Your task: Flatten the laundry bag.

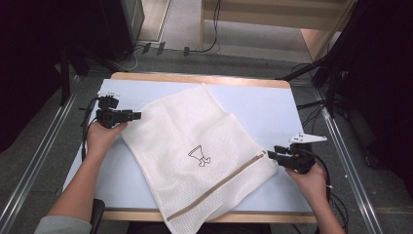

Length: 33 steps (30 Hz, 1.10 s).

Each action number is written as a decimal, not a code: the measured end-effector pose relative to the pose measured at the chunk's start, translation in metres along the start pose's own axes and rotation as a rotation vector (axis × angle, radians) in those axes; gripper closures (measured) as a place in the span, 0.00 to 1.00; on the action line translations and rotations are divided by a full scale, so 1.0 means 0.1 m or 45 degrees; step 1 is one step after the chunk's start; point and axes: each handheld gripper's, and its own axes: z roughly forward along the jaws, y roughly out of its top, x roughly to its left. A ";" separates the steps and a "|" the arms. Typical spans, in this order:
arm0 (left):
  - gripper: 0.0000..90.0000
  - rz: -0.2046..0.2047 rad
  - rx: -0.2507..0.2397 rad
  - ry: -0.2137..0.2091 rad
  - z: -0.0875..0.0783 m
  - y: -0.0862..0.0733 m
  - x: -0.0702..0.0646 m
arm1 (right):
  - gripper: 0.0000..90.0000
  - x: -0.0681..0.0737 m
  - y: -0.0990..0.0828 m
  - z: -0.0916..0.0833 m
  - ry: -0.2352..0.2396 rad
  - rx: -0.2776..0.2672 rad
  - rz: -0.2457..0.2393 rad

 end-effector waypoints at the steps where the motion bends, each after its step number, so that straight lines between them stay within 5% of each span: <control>1: 0.55 0.008 0.004 0.002 -0.07 -0.03 -0.03 | 0.67 -0.01 0.08 0.06 0.004 0.000 0.002; 4: 0.55 0.002 -0.017 0.005 -0.23 -0.16 -0.10 | 0.69 -0.01 0.16 0.12 0.014 0.009 0.016; 8: 0.54 0.036 0.037 0.045 -0.42 -0.39 -0.24 | 0.69 0.00 0.36 0.32 0.040 -0.007 -0.001; 13: 0.54 0.011 0.078 0.016 -0.50 -0.61 -0.37 | 0.66 0.04 0.51 0.53 0.051 0.008 -0.048; 20: 0.54 -0.068 0.136 0.008 -0.51 -0.83 -0.40 | 0.65 0.06 0.62 0.70 0.065 0.015 -0.072; 22: 0.54 -0.129 0.129 -0.016 -0.50 -0.90 -0.39 | 0.64 0.04 0.65 0.76 0.075 0.028 -0.059; 33: 0.61 -0.141 0.188 0.008 -0.29 -0.99 -0.55 | 0.58 0.07 0.65 1.02 0.084 0.099 -0.091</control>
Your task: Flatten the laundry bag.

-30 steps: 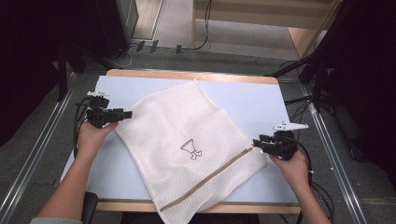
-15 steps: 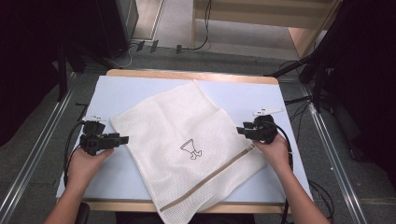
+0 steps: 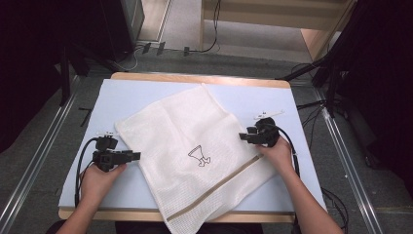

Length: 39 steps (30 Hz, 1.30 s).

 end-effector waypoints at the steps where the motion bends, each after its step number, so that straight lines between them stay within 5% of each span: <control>1: 0.65 0.011 0.005 0.010 0.02 0.01 -0.03 | 0.59 0.01 0.00 0.01 0.000 0.015 0.008; 4: 0.78 0.047 0.013 0.044 0.06 0.03 -0.07 | 0.70 0.03 -0.01 0.04 -0.002 0.035 -0.010; 9: 0.97 0.032 0.031 -0.028 0.09 0.07 -0.05 | 0.90 0.08 -0.01 0.03 -0.010 0.062 -0.022; 12: 0.98 0.036 -0.008 -0.065 0.03 0.17 -0.02 | 0.93 0.10 0.01 0.00 -0.020 0.059 -0.028; 21: 0.98 0.059 -0.096 -0.052 0.03 0.51 0.09 | 0.93 0.11 0.03 -0.14 -0.007 0.008 0.012; 26: 0.98 0.112 -0.074 -0.042 0.22 0.81 0.13 | 0.93 0.19 -0.06 -0.16 -0.011 0.026 0.009; 39: 0.98 0.125 -0.069 -0.018 0.59 1.25 0.21 | 0.94 0.26 -0.21 -0.17 -0.068 0.024 0.072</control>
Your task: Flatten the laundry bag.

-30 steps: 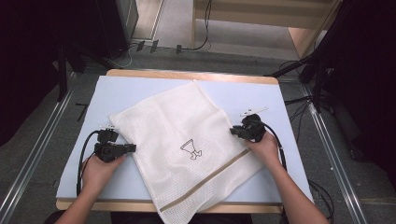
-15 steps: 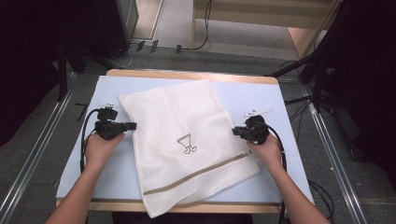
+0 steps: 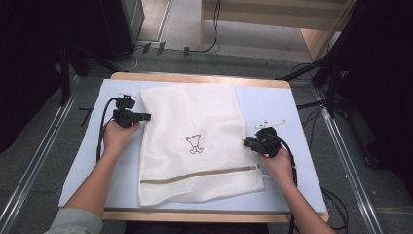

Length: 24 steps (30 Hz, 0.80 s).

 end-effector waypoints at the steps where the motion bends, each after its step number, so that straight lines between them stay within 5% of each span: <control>1: 0.98 -0.002 -0.006 -0.003 0.03 0.03 0.01 | 0.94 0.00 0.01 0.02 -0.009 0.000 0.008; 6: 0.94 0.004 -0.007 0.006 0.13 0.12 0.07 | 0.93 0.00 0.06 0.12 -0.041 -0.006 0.018; 9: 0.84 -0.016 -0.027 -0.017 0.14 0.12 0.10 | 0.91 -0.01 0.06 0.13 -0.034 -0.023 0.039; 10: 0.68 -0.003 -0.022 -0.009 0.11 0.12 0.08 | 0.83 -0.01 0.04 0.09 -0.047 -0.028 0.041; 13: 0.60 0.024 -0.010 0.008 0.00 0.05 0.03 | 0.75 -0.03 0.00 0.02 -0.020 -0.065 0.053; 20: 0.57 0.046 -0.004 0.018 -0.25 -0.17 -0.11 | 0.67 0.00 -0.14 -0.21 0.006 -0.105 0.053; 24: 0.57 0.043 0.009 -0.020 -0.40 -0.38 -0.22 | 0.64 0.03 -0.20 -0.26 0.028 -0.110 0.047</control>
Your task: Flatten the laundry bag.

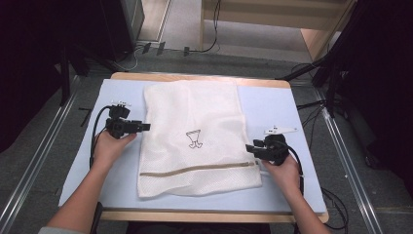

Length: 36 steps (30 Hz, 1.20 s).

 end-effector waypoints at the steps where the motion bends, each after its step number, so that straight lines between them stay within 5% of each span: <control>1: 0.56 -0.001 -0.001 -0.018 -0.03 -0.05 -0.03 | 0.63 0.03 -0.04 -0.01 0.015 0.020 -0.012; 2: 0.56 -0.025 -0.006 -0.062 -0.08 -0.14 -0.09 | 0.63 0.05 -0.05 0.00 0.018 0.030 -0.016; 8: 0.55 0.001 0.029 -0.048 -0.11 -0.34 -0.21 | 0.63 0.10 -0.07 0.05 0.001 0.051 -0.053; 12: 0.57 -0.018 0.121 -0.025 -0.02 -0.44 -0.22 | 0.63 0.07 -0.08 0.10 -0.002 0.057 -0.060; 22: 0.78 -0.016 0.170 -0.049 0.05 -0.48 -0.25 | 0.87 0.08 -0.07 0.13 -0.023 0.085 -0.096; 25: 0.92 -0.031 0.189 -0.078 0.07 -0.47 -0.21 | 0.98 0.09 -0.03 0.15 -0.037 0.119 -0.096; 36: 0.94 -0.056 0.135 -0.046 0.13 -0.29 -0.08 | 1.00 0.04 0.08 0.27 -0.025 0.127 -0.060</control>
